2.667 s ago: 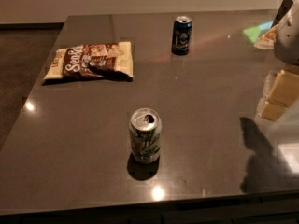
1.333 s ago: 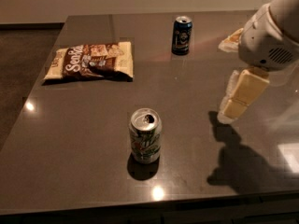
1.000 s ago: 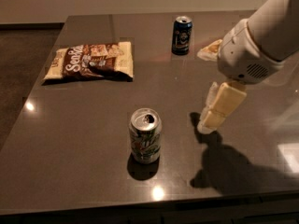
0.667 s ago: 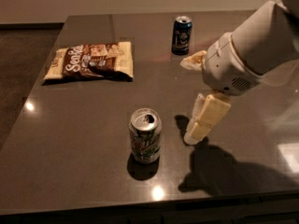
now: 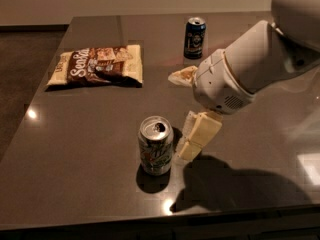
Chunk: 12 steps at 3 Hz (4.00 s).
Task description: Move 7up can near brown chip bag
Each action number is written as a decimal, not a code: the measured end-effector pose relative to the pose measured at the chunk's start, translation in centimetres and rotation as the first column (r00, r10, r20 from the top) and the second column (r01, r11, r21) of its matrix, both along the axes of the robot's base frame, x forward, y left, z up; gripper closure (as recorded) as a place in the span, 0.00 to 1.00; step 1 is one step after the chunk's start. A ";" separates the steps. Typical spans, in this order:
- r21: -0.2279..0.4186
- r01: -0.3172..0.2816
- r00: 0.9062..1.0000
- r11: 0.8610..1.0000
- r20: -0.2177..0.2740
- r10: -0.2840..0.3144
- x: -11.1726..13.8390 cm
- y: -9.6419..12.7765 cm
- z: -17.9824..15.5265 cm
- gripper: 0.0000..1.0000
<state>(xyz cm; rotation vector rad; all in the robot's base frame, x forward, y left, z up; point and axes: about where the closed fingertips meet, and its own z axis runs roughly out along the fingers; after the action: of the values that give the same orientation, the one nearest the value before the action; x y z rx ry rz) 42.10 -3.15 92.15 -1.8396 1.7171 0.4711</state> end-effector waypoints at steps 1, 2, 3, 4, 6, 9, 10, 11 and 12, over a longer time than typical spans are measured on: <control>0.033 -0.023 1.000 0.999 -0.020 0.024 -0.5 1.3 -0.4 0.00; 0.057 -0.036 0.999 0.998 -0.032 0.038 -1.0 2.1 -0.9 0.00; 0.068 -0.047 0.998 0.997 -0.040 0.049 -1.5 2.9 -1.5 0.00; 0.072 -0.054 0.997 0.996 -0.048 0.057 -1.8 3.4 -2.1 0.18; 0.102 -0.055 0.995 0.993 -0.082 0.063 -1.7 3.6 -1.9 0.64; 0.075 0.268 0.962 0.960 -0.070 -0.263 9.3 1.9 2.3 1.00; 0.074 0.358 0.933 0.931 -0.066 -0.354 12.3 2.1 2.8 1.00; 0.073 0.437 0.899 0.896 -0.055 -0.434 14.6 2.7 2.8 1.00; 0.081 0.490 0.872 0.868 -0.045 -0.488 16.6 3.4 2.6 1.00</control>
Offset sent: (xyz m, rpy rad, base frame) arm -0.0137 0.0278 -0.0191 0.0897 0.0582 0.0501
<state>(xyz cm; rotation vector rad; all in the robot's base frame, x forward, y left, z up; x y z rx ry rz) 58.67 0.22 94.71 -1.2663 2.0529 0.3492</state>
